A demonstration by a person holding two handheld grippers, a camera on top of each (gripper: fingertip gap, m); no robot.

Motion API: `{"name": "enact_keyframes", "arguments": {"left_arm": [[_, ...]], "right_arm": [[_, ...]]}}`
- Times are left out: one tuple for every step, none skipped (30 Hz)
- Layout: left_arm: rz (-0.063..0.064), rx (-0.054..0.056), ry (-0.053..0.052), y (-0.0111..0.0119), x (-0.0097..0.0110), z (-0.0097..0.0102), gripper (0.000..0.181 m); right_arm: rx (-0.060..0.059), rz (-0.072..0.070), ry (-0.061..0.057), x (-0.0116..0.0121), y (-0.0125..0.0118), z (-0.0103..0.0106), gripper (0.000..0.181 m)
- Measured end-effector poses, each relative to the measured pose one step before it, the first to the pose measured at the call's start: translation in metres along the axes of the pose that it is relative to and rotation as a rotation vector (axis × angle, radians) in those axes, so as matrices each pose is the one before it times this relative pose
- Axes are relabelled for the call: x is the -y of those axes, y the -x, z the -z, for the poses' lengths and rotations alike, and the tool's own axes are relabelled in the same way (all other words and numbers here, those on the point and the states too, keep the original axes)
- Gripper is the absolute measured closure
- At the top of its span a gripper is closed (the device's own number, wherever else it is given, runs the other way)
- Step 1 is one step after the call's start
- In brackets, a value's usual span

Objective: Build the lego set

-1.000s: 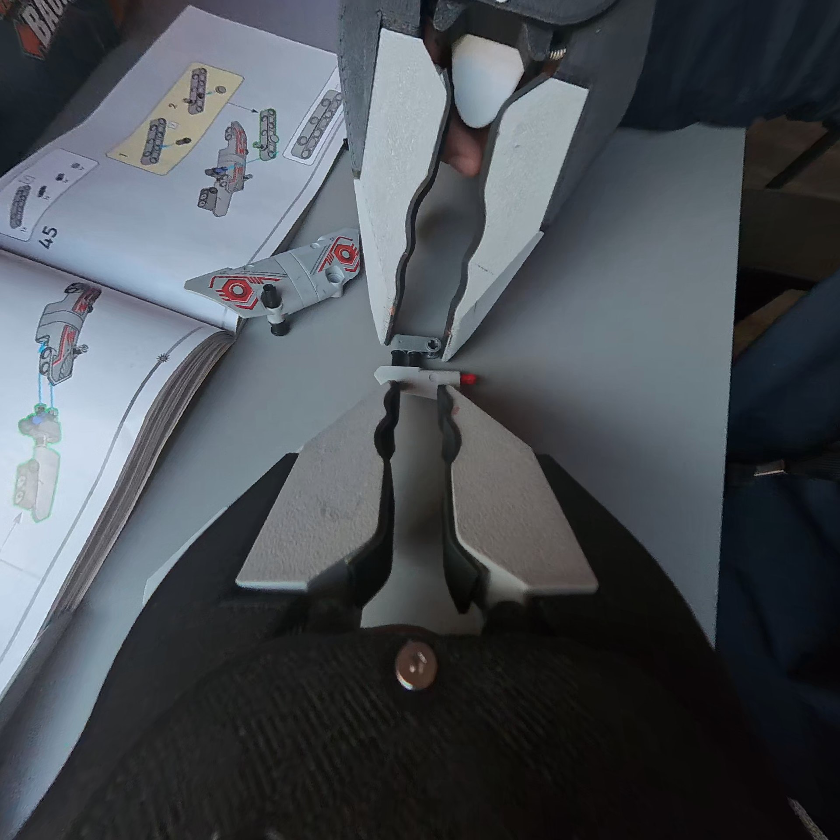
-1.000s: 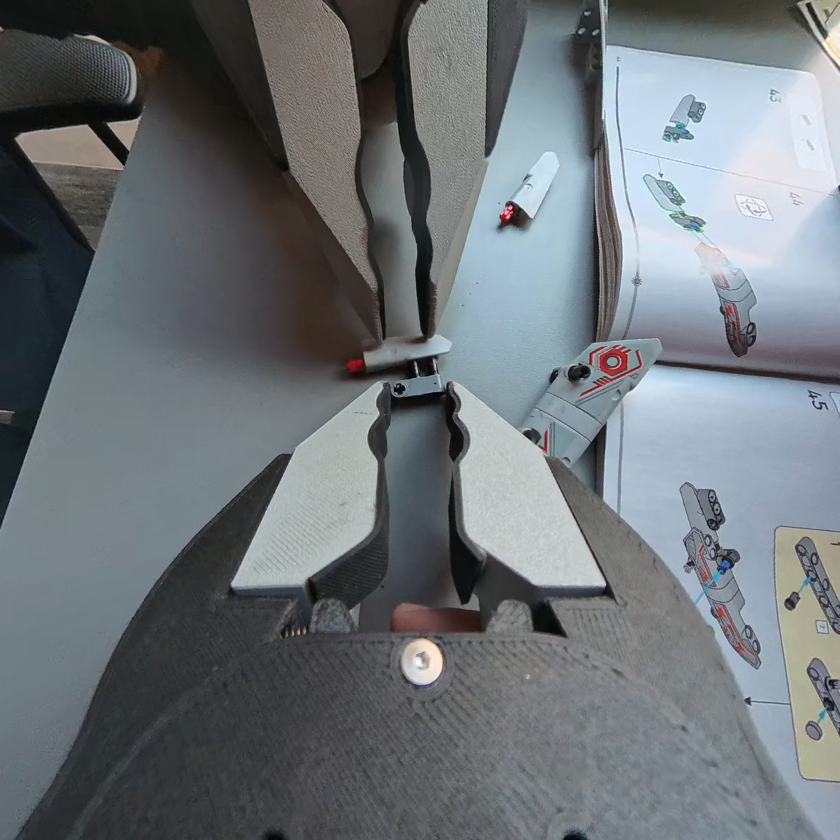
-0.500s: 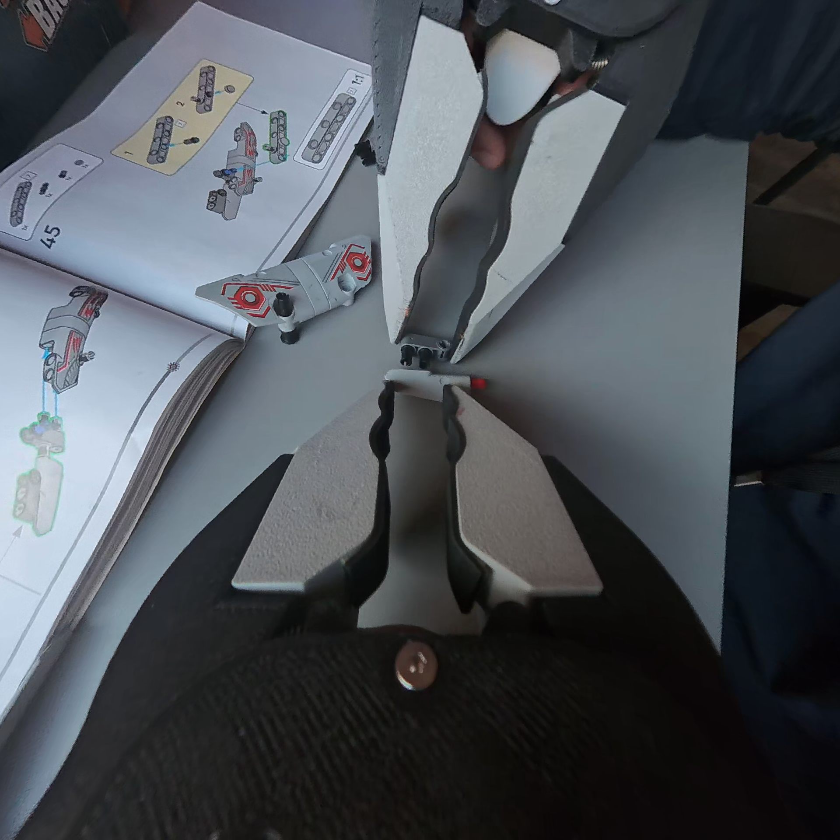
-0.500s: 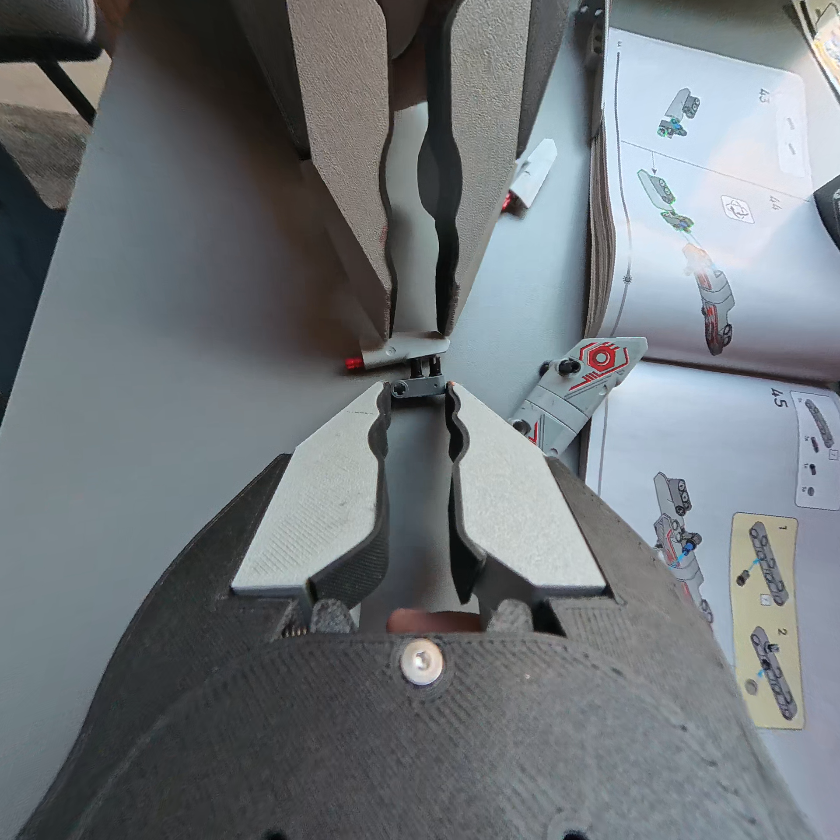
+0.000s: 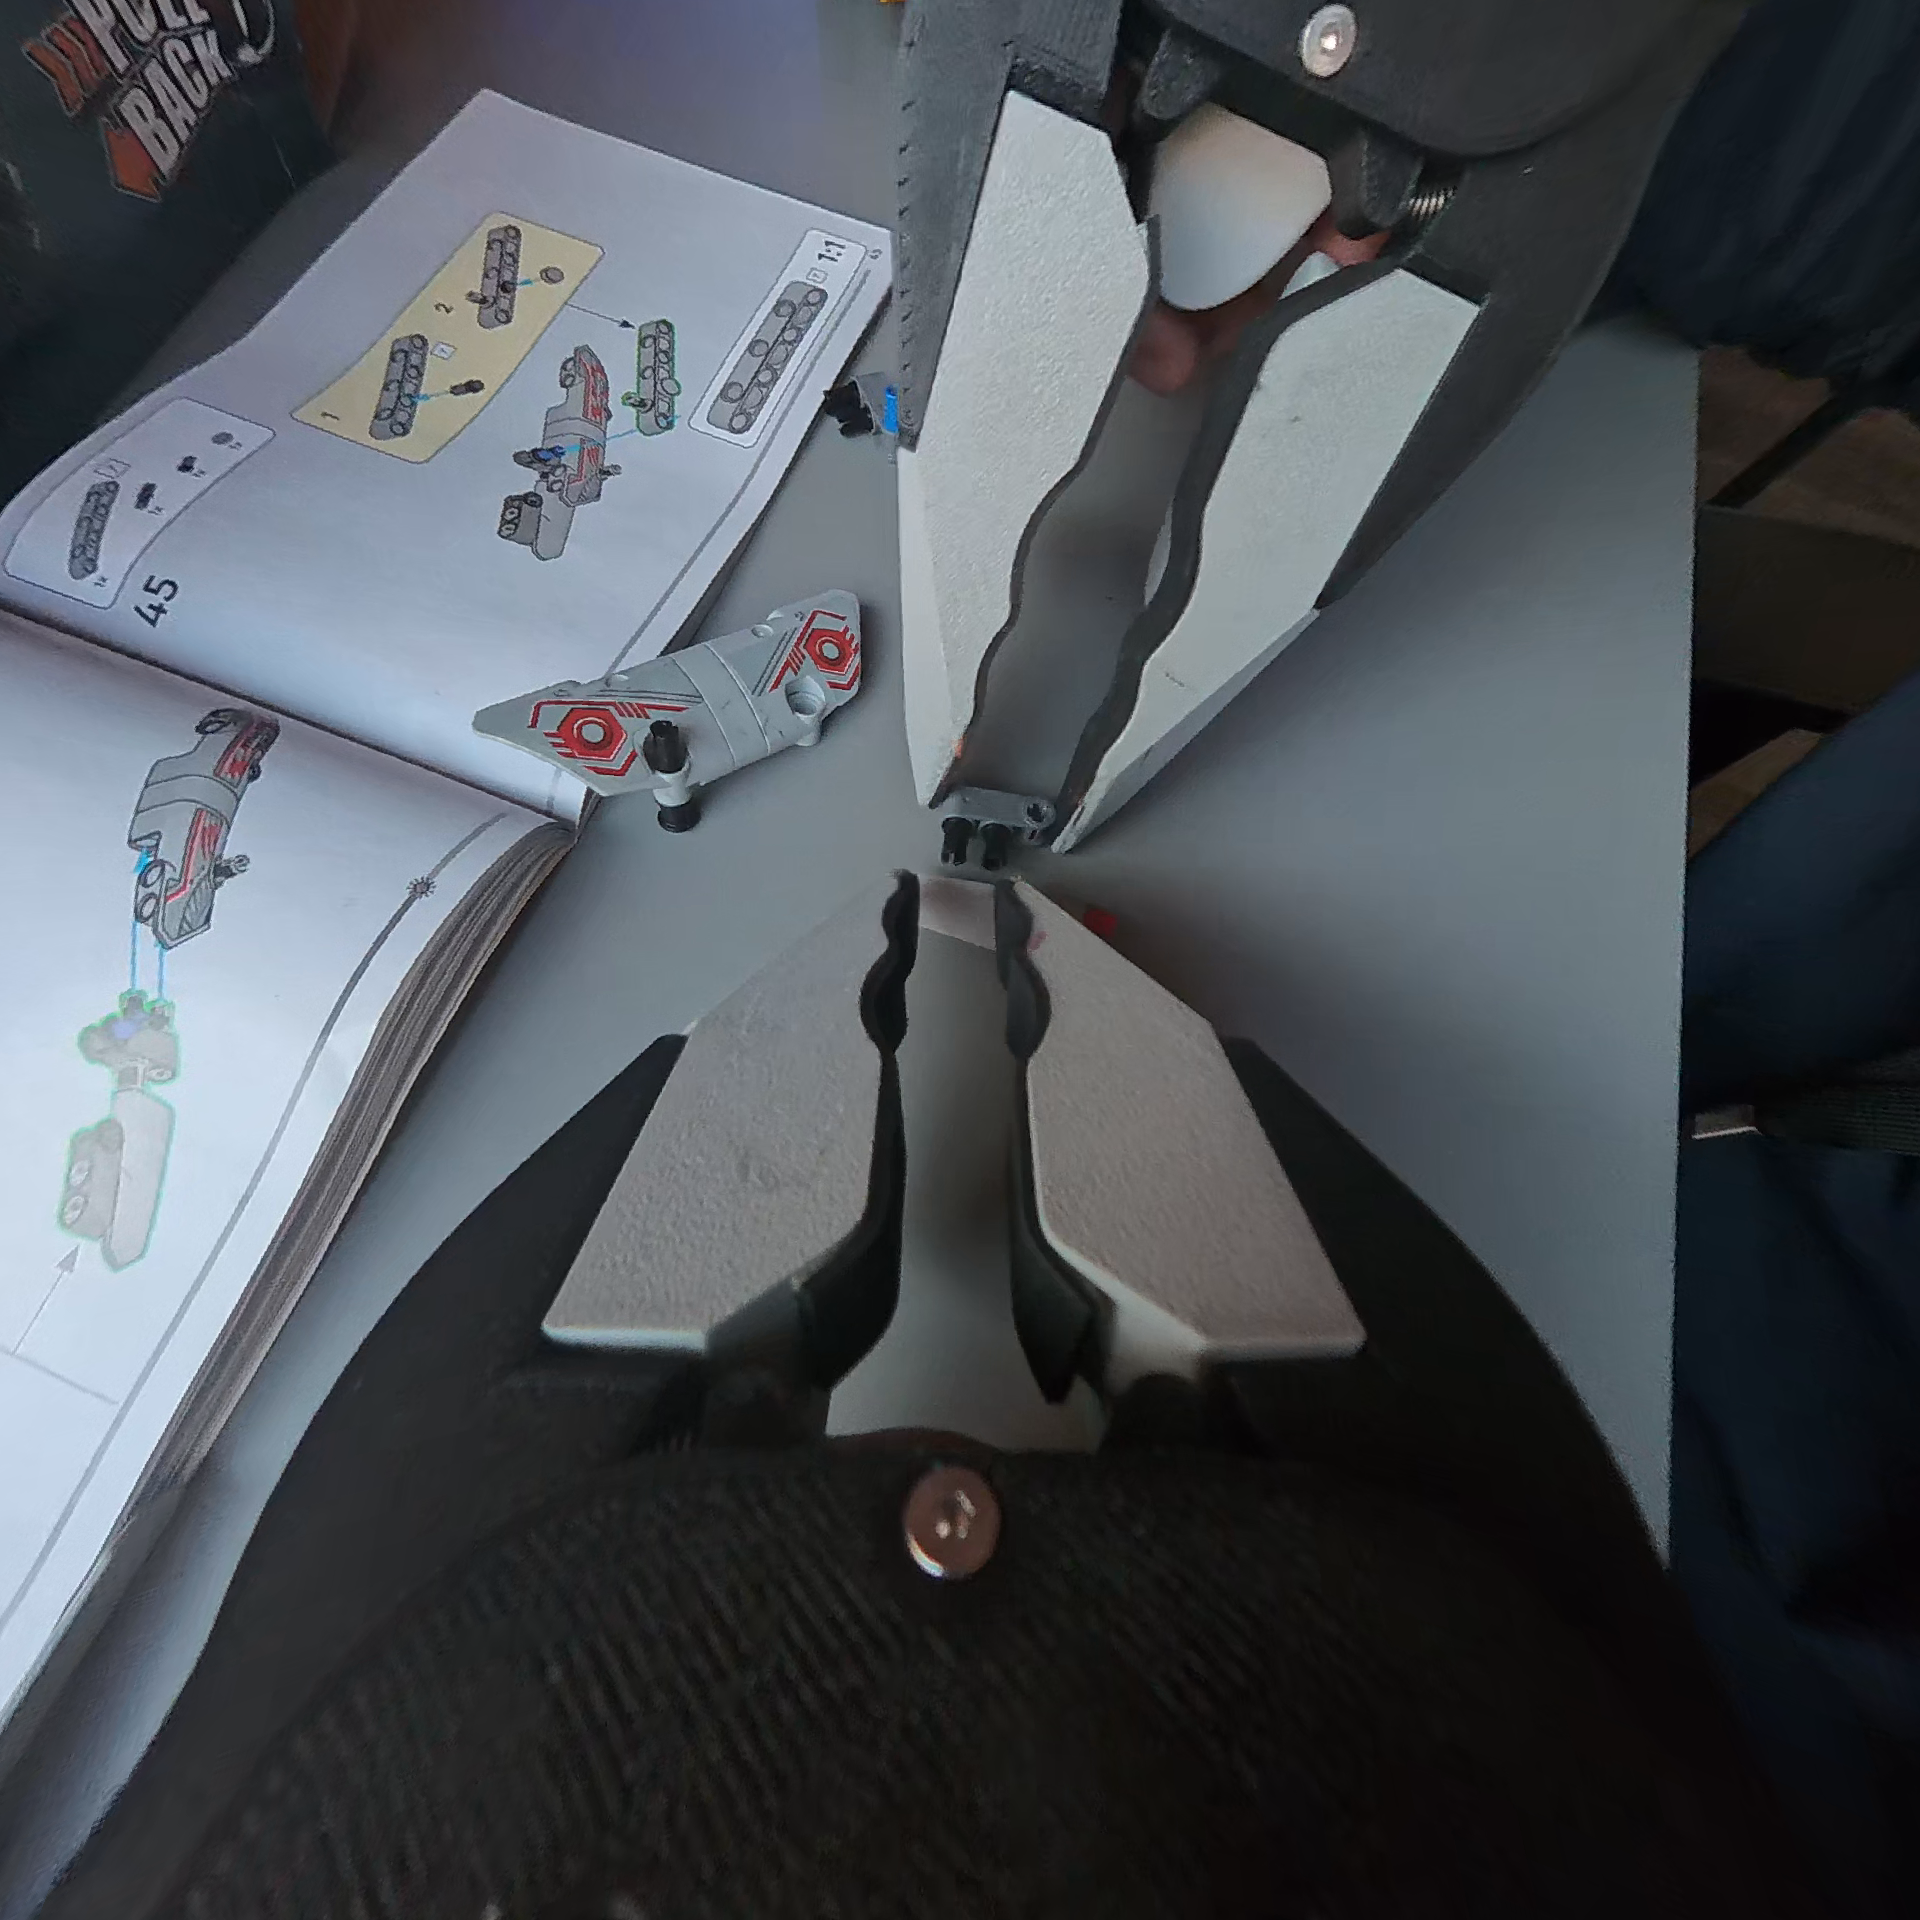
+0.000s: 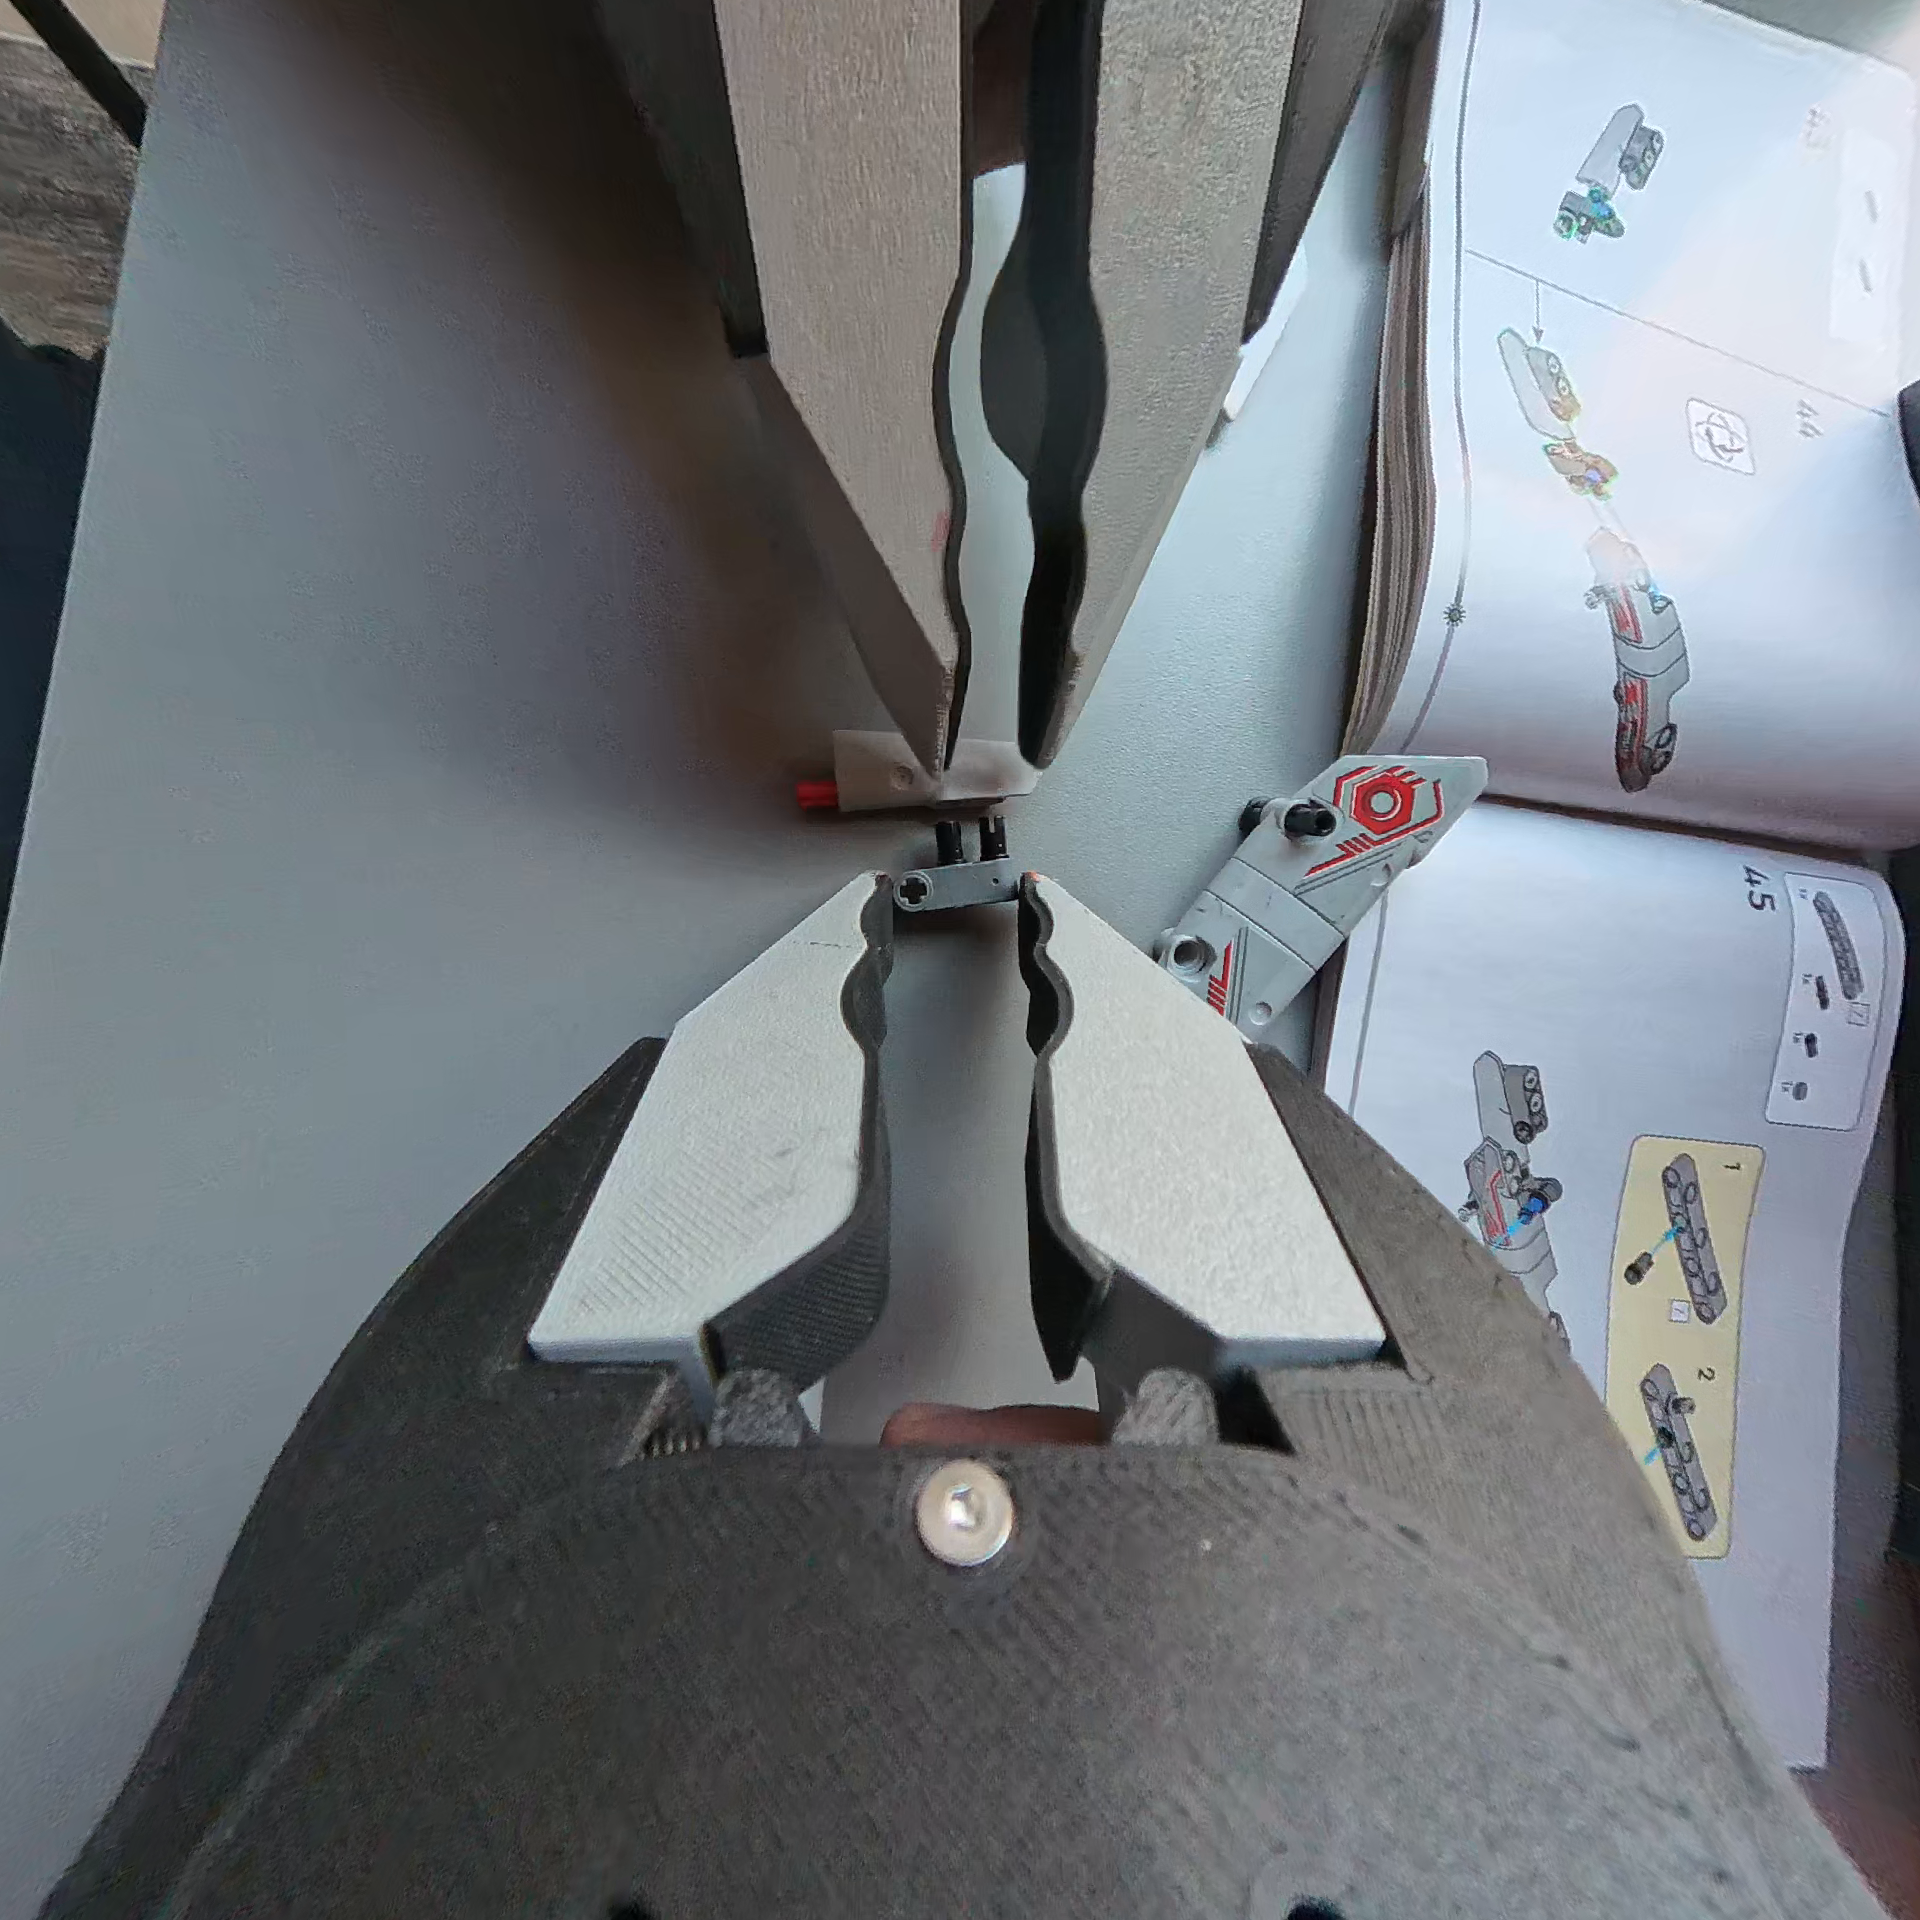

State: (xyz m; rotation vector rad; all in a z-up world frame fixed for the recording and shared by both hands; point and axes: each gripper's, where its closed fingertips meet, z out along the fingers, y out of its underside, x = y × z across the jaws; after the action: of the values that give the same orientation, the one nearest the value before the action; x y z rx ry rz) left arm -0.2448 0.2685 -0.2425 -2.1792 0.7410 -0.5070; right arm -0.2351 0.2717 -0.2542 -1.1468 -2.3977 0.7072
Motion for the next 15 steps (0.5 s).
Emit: {"name": "enact_keyframes", "arguments": {"left_arm": [[-0.0057,0.0034,0.0062,-0.00010,-0.00036,-0.00099,0.171],[-0.0044,0.0054,0.0099,0.00018,-0.00104,-0.00113,0.172],[-0.0042,0.0021,0.0110,-0.00019,-0.00136,-0.00111,0.173],[-0.0065,0.0001,0.0002,-0.00055,0.00020,-0.00025,0.175],[-0.0041,-0.0033,0.0005,-0.00081,-0.00010,-0.00003,0.176],[-0.0005,-0.0038,-0.0001,-0.00050,0.00001,0.00000,0.177],[0.0026,-0.0017,0.0000,0.00000,0.00005,0.00001,0.177],[0.0024,-0.0021,0.0003,0.00005,-0.00010,0.00002,0.179],[0.0012,-0.0010,0.0001,-0.00002,0.00006,-0.00004,0.179],[0.0000,0.0013,0.0001,0.00010,0.00003,-0.00005,0.179],[-0.0021,0.0026,0.0002,0.00008,-0.00008,0.00001,0.180],[-0.0042,0.0035,0.0005,0.00000,-0.00001,-0.00014,0.181],[-0.0066,0.0038,0.0006,-0.00028,-0.00014,-0.00008,0.181],[-0.0083,0.0060,0.0004,-0.00022,0.00000,-0.00008,0.181],[-0.0106,0.0063,0.0002,-0.00037,-0.00004,-0.00003,0.181]], "right_arm": [[0.0004,-0.0019,-0.0029,0.00041,0.00000,-0.00036,0.160],[0.0009,-0.0006,-0.0015,0.00022,0.00004,-0.00013,0.160],[0.0014,-0.0004,0.0004,0.00006,0.00011,-0.00008,0.160],[0.0013,-0.0008,0.0010,0.00005,-0.00008,-0.00012,0.160],[0.0002,-0.0016,0.0006,0.00016,-0.00023,-0.00020,0.160],[0.0005,-0.0019,0.0006,0.00017,-0.00017,-0.00020,0.160],[0.0013,-0.0001,0.0016,0.00017,0.00023,-0.00005,0.160],[0.0005,0.0027,0.0025,0.00002,0.00044,-0.00002,0.160],[-0.0017,0.0021,0.0033,-0.00003,0.00031,0.00014,0.160],[-0.0006,0.0002,0.0041,-0.00008,0.00053,0.00015,0.160],[-0.0004,-0.0010,0.0046,-0.00008,0.00045,0.00011,0.160],[-0.0008,-0.0031,0.0052,-0.00009,0.00020,0.00005,0.160],[-0.0005,-0.0056,0.0069,-0.00007,0.00004,-0.00006,0.160],[-0.0008,-0.0071,0.0079,-0.00015,0.00020,-0.00001,0.160],[-0.0010,-0.0083,0.0084,-0.00008,0.00005,0.00003,0.160]]}}
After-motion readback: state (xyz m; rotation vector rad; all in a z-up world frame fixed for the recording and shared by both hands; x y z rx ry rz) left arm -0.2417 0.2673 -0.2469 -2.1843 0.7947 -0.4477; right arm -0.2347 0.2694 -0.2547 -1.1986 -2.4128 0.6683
